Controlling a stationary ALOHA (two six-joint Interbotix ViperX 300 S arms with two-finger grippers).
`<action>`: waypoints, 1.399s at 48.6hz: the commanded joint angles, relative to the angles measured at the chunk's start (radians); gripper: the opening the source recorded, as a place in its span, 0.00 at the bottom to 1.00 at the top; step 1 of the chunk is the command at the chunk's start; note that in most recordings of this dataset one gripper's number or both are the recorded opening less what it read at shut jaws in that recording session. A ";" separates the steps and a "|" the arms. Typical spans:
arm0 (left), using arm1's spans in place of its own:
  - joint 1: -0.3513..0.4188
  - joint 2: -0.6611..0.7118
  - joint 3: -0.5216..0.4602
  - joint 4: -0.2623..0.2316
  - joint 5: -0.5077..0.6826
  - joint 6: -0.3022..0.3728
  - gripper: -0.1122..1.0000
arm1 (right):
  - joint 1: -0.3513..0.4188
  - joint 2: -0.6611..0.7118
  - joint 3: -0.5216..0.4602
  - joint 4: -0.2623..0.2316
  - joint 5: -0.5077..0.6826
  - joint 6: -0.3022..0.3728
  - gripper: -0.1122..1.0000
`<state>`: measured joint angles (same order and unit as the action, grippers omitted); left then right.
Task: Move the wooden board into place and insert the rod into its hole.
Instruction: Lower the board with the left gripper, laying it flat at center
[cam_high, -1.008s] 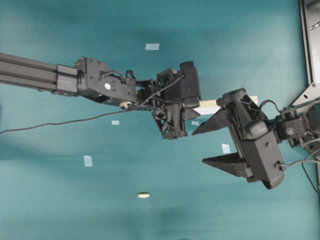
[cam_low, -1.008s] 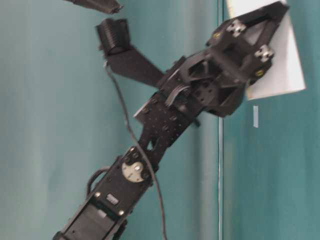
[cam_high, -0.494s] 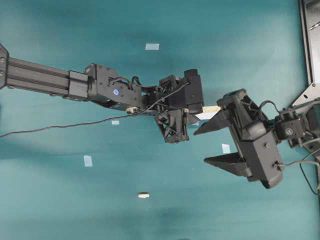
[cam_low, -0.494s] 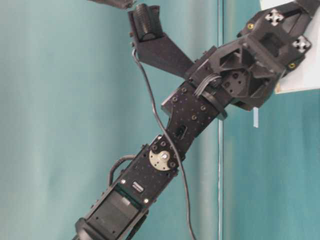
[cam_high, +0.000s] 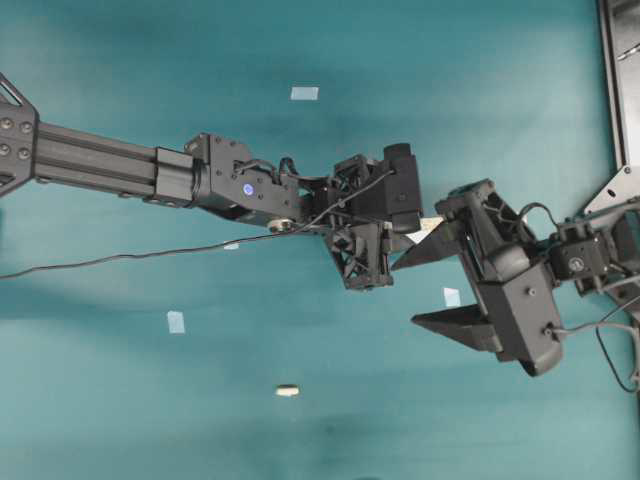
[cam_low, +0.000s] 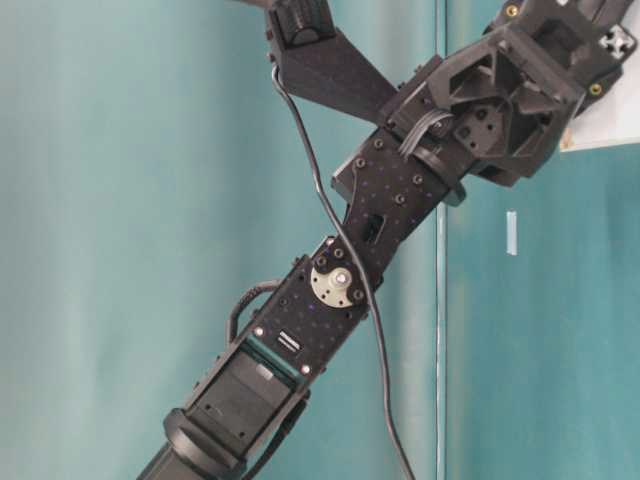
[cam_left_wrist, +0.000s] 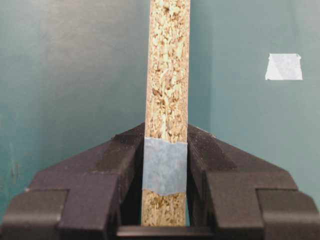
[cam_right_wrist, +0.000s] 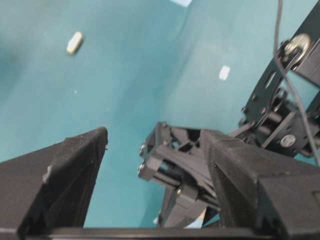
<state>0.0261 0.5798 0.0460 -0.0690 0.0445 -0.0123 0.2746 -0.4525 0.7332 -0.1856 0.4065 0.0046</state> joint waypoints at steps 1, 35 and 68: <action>-0.011 -0.006 -0.023 0.002 -0.006 -0.005 0.30 | -0.002 -0.012 -0.009 -0.003 -0.008 0.002 0.85; -0.034 -0.003 -0.014 0.002 -0.006 -0.005 0.30 | -0.009 -0.012 -0.005 -0.023 -0.009 0.002 0.85; -0.032 -0.006 -0.005 0.002 -0.005 -0.008 0.68 | -0.009 -0.012 0.009 -0.023 -0.009 0.002 0.85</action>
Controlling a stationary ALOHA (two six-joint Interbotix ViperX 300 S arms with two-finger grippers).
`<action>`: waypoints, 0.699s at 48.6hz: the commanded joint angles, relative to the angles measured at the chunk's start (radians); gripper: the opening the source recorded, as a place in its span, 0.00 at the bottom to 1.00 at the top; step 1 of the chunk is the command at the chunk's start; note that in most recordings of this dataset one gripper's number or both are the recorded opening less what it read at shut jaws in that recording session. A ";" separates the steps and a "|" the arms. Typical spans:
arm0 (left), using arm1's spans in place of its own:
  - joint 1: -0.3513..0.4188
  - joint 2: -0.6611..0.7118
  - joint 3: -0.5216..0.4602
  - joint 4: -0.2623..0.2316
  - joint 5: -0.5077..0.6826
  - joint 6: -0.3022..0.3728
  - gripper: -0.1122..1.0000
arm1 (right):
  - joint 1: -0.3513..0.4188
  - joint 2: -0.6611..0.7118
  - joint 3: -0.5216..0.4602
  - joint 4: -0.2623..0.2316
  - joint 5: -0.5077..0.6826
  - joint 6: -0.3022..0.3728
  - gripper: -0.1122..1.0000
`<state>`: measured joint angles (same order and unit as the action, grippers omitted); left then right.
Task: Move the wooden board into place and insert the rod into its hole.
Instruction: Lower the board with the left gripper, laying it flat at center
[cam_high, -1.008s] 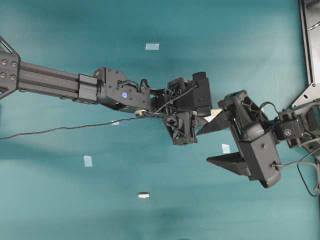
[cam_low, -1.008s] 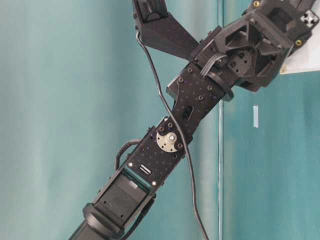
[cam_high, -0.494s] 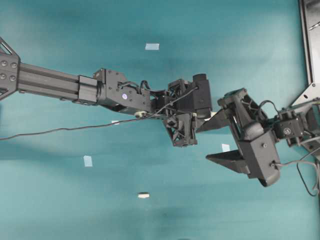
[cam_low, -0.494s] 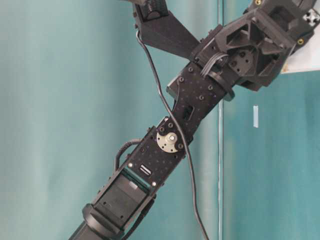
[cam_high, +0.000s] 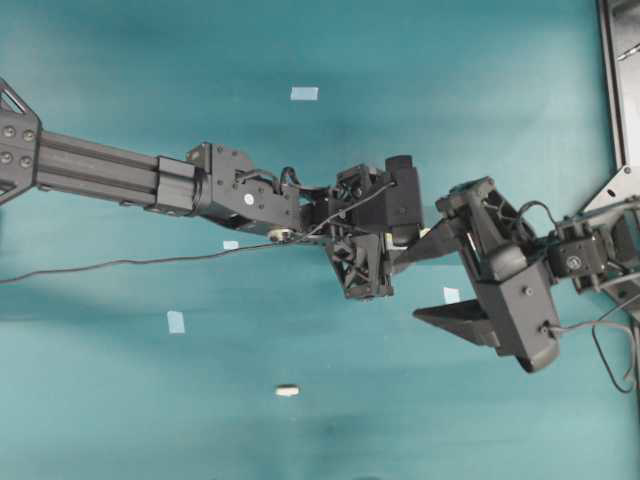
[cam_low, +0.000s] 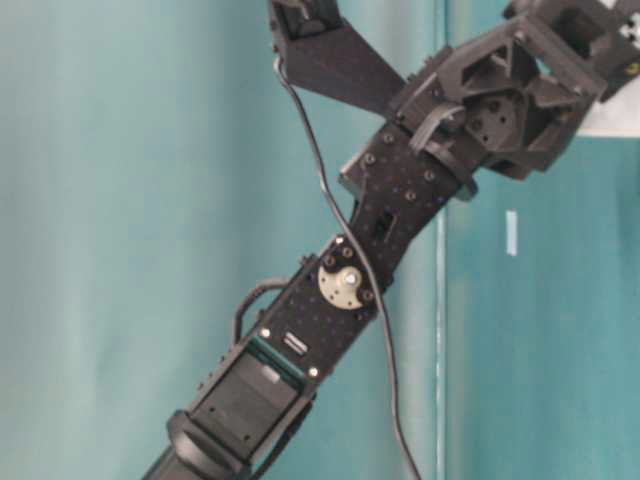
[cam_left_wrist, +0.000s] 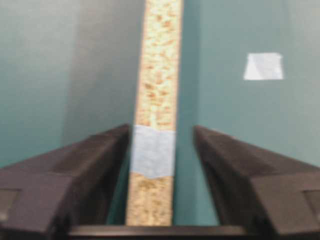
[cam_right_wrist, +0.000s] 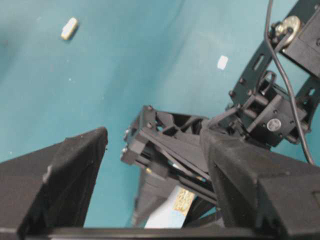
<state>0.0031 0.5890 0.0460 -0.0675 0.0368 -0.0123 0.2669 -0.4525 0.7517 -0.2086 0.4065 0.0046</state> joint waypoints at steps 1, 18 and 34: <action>-0.011 -0.017 -0.003 0.000 0.003 -0.008 0.67 | -0.002 -0.012 -0.009 0.000 -0.009 0.002 0.85; -0.003 -0.080 0.071 0.000 0.005 -0.005 0.64 | -0.002 -0.028 0.006 -0.002 -0.025 0.002 0.85; 0.000 -0.213 0.299 0.002 -0.112 -0.002 0.63 | -0.002 -0.035 0.002 0.000 -0.026 0.002 0.85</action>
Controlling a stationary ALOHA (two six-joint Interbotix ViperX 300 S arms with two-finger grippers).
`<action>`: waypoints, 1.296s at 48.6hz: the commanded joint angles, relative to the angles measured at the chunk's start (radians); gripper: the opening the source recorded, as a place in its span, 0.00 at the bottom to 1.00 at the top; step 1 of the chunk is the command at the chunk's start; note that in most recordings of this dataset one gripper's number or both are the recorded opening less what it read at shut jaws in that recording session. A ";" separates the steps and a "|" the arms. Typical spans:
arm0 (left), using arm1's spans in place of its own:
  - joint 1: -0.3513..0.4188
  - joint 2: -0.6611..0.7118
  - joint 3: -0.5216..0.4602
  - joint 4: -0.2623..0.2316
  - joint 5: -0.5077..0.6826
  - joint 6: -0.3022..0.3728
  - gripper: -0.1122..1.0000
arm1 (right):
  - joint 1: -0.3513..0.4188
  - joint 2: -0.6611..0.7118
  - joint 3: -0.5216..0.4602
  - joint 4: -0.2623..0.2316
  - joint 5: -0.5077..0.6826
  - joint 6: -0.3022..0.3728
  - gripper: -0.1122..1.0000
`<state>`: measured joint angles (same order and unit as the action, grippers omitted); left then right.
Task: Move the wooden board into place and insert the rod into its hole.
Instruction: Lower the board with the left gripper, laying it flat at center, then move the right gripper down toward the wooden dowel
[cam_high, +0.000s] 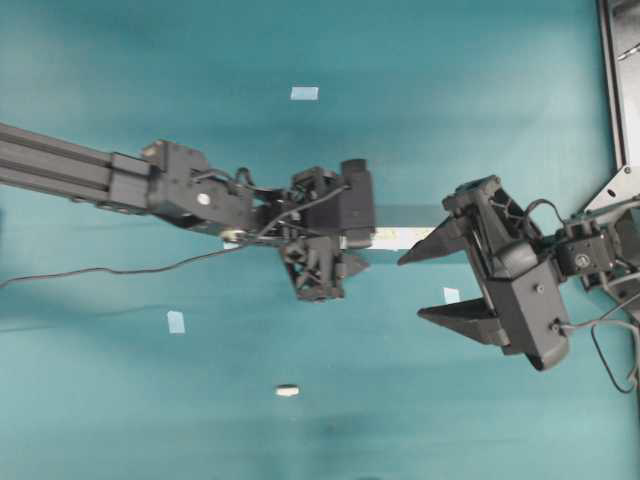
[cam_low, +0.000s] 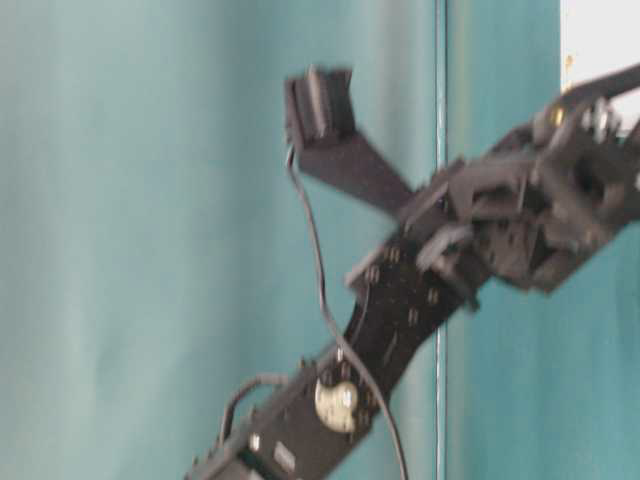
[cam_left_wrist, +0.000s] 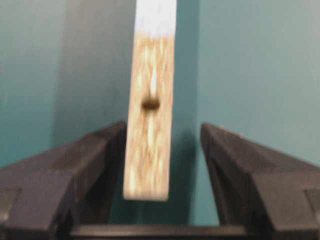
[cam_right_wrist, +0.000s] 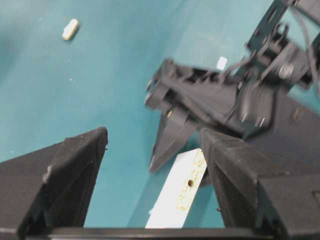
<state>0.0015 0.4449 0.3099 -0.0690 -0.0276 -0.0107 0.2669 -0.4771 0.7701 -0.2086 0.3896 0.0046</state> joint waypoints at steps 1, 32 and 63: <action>0.002 -0.074 0.048 0.003 -0.063 -0.003 0.63 | -0.002 -0.011 -0.017 -0.002 -0.008 0.003 0.85; 0.000 0.009 0.133 0.003 -0.476 0.097 0.63 | -0.002 0.130 -0.178 0.006 0.126 0.155 0.84; 0.000 0.087 0.158 0.002 -0.581 0.107 0.63 | 0.046 0.588 -0.607 0.031 0.448 0.304 0.84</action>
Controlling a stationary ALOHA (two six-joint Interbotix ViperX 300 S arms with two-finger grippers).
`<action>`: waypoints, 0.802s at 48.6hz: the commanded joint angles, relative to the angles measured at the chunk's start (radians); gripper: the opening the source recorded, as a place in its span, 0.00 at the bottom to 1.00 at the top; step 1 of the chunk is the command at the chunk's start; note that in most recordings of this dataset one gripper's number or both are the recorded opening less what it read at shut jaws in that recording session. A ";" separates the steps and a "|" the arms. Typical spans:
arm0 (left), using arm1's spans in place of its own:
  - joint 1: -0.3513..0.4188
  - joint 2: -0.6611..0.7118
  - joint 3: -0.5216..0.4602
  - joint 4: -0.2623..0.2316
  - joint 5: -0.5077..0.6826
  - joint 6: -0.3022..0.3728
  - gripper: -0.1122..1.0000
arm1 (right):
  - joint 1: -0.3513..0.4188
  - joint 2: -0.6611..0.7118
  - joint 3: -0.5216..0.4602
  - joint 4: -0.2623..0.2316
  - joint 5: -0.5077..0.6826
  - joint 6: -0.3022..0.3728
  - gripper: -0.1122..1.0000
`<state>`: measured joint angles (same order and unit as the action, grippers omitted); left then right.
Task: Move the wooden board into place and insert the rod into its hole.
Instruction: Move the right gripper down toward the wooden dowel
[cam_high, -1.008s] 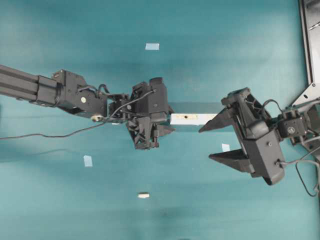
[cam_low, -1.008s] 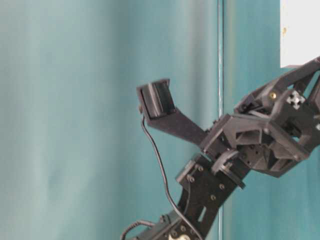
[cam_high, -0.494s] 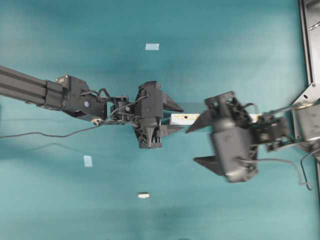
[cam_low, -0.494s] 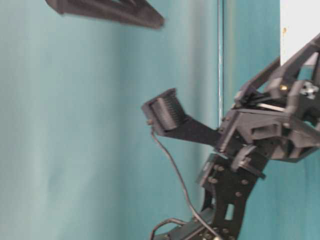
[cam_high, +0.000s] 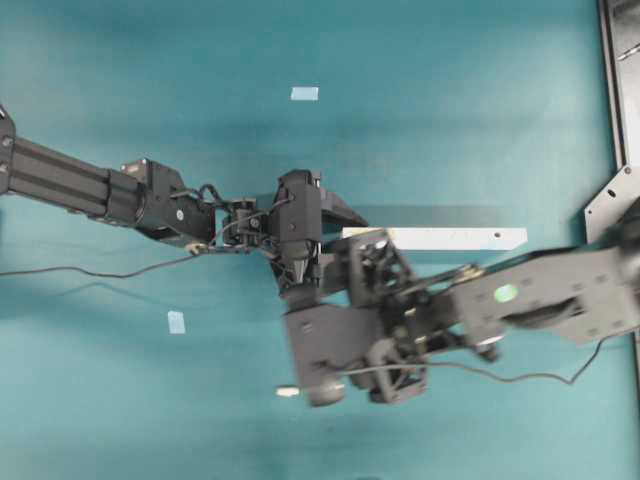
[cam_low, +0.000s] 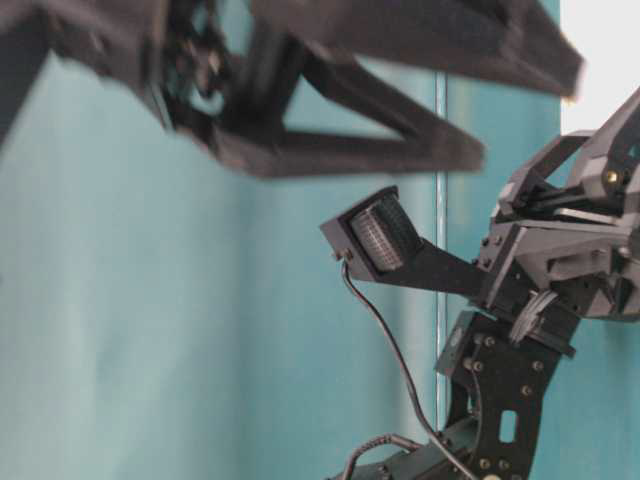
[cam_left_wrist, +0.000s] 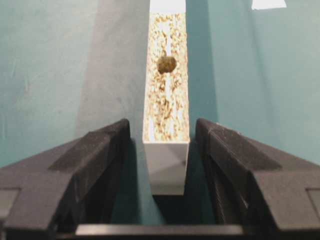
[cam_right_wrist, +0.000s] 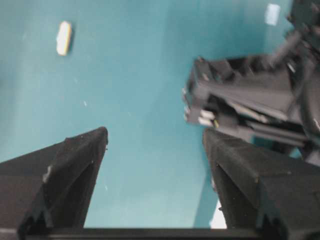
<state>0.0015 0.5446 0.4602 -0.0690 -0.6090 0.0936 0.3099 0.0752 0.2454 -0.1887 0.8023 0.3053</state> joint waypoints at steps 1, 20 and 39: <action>0.000 -0.014 0.009 0.002 0.000 0.003 0.63 | 0.003 0.058 -0.106 0.017 0.051 0.005 0.84; 0.002 -0.017 0.023 0.002 -0.011 0.003 0.63 | 0.005 0.244 -0.304 0.115 0.117 0.094 0.84; 0.002 -0.018 0.023 0.002 -0.012 0.005 0.63 | 0.038 0.327 -0.316 0.156 0.060 0.103 0.72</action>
<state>0.0015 0.5446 0.4801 -0.0675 -0.6243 0.0920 0.3344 0.4142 -0.0460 -0.0368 0.8866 0.4034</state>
